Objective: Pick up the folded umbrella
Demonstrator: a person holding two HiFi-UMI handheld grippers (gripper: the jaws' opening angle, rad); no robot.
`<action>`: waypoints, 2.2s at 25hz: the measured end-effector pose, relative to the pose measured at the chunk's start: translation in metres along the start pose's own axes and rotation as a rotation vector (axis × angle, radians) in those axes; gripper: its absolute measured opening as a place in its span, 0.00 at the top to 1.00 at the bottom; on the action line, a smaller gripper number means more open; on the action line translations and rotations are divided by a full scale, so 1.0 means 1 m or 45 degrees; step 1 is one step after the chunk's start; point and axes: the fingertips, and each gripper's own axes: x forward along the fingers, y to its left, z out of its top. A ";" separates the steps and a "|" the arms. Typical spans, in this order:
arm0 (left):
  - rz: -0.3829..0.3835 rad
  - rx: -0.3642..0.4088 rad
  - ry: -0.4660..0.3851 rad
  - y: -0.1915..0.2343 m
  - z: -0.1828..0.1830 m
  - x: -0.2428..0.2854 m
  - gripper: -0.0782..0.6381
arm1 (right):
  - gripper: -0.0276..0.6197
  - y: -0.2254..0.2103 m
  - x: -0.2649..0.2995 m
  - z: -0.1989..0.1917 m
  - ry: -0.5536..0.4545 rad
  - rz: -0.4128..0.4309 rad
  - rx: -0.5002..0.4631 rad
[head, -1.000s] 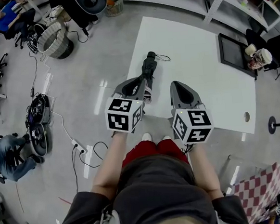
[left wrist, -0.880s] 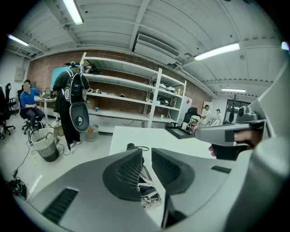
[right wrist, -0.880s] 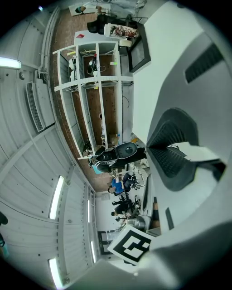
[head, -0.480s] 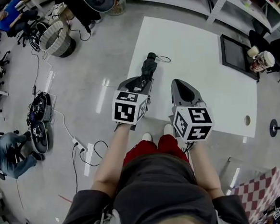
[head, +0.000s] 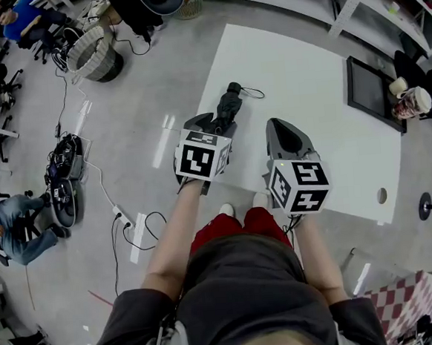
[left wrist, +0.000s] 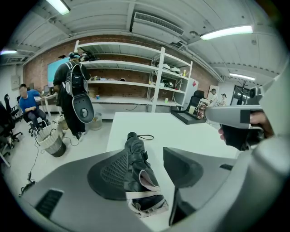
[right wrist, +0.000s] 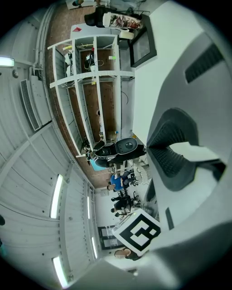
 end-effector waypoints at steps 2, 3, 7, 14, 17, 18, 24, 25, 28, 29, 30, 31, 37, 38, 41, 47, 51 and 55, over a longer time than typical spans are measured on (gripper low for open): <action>0.013 0.005 0.024 0.002 0.001 0.006 0.56 | 0.93 -0.004 0.005 0.002 0.004 0.014 -0.001; 0.022 0.009 0.034 0.003 0.002 0.009 0.55 | 0.93 -0.006 0.007 0.003 0.006 0.022 -0.001; 0.072 0.025 0.096 0.004 0.003 0.021 0.55 | 0.93 -0.017 0.013 0.006 0.018 0.054 -0.007; 0.138 0.016 0.204 0.015 -0.004 0.043 0.54 | 0.93 -0.029 0.024 0.015 0.019 0.104 -0.016; 0.172 0.013 0.221 0.016 -0.002 0.052 0.53 | 0.93 -0.039 0.027 0.018 0.021 0.121 -0.019; 0.178 0.011 0.229 0.016 -0.001 0.056 0.53 | 0.93 -0.042 0.028 0.018 0.024 0.128 -0.020; 0.204 -0.012 0.306 0.016 -0.012 0.071 0.52 | 0.93 -0.049 0.038 0.016 0.047 0.177 -0.023; 0.216 -0.015 0.314 0.018 -0.014 0.072 0.52 | 0.93 -0.050 0.040 0.016 0.051 0.184 -0.022; 0.234 -0.029 0.342 0.023 -0.020 0.076 0.52 | 0.93 -0.051 0.045 0.015 0.062 0.205 -0.020; 0.238 -0.034 0.351 0.025 -0.021 0.077 0.52 | 0.93 -0.051 0.046 0.015 0.066 0.211 -0.020; 0.239 -0.044 0.361 0.026 -0.024 0.077 0.52 | 0.93 -0.051 0.048 0.015 0.070 0.217 -0.020; 0.240 -0.054 0.372 0.028 -0.026 0.079 0.52 | 0.93 -0.051 0.050 0.015 0.074 0.222 -0.019; 0.272 -0.071 0.388 0.036 -0.028 0.086 0.52 | 0.93 -0.054 0.059 0.011 0.103 0.253 -0.013; 0.267 -0.078 0.390 0.036 -0.028 0.087 0.52 | 0.93 -0.054 0.060 0.010 0.108 0.256 -0.012; 0.261 -0.092 0.403 0.035 -0.033 0.091 0.52 | 0.93 -0.055 0.063 0.007 0.121 0.262 -0.013; 0.272 -0.083 0.407 0.036 -0.039 0.099 0.52 | 0.93 -0.057 0.068 0.000 0.151 0.268 -0.014; 0.271 -0.085 0.423 0.035 -0.043 0.101 0.52 | 0.93 -0.056 0.073 -0.005 0.171 0.278 -0.013; 0.298 -0.053 0.427 0.036 -0.044 0.104 0.52 | 0.93 -0.057 0.076 -0.007 0.180 0.282 -0.012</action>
